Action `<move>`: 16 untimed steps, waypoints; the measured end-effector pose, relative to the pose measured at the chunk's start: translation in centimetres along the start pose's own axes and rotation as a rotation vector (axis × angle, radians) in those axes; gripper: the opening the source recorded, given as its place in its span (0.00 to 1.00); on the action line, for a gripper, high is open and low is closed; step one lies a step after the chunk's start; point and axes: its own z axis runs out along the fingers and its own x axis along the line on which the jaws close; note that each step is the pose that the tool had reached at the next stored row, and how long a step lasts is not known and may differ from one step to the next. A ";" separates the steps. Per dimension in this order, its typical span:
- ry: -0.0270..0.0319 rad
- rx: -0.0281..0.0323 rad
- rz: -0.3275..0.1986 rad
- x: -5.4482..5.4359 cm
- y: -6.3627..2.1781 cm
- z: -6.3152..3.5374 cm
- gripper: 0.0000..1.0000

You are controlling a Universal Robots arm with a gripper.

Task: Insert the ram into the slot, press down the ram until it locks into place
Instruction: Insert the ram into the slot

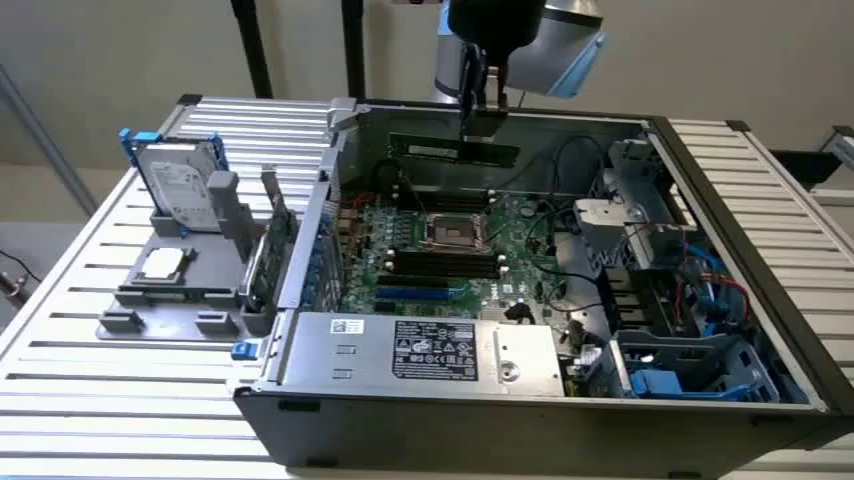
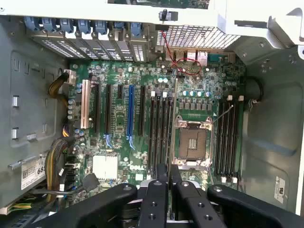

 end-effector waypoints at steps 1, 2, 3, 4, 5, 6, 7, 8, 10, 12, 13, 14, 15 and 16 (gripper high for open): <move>-0.0001 0.0000 0.000 0.0 0.00 0.00 0.14; -0.0001 0.0000 0.001 0.0 0.00 -0.01 0.14; 0.0000 0.0000 0.001 0.0 0.00 -0.01 0.14; -0.0001 0.0000 0.001 0.0 0.00 -0.01 0.14; -0.0001 0.0001 0.002 0.0 0.00 -0.01 0.14; -0.0001 0.0000 0.002 0.0 0.00 -0.02 0.14; -0.0002 0.0001 0.003 0.0 0.00 -0.02 0.14; -0.0002 0.0001 0.003 0.0 0.00 -0.02 0.14; 0.0000 0.0006 0.003 0.0 -0.01 0.18 0.14; 0.0001 0.0007 0.003 0.0 -0.02 0.53 0.14; 0.0002 0.0006 0.002 0.0 -0.03 0.72 0.14; 0.0001 0.0007 0.001 0.0 -0.04 0.91 0.14; 0.0003 0.0007 0.000 0.1 -0.05 1.09 0.14; 0.0005 0.0006 -0.002 0.1 -0.06 1.27 0.14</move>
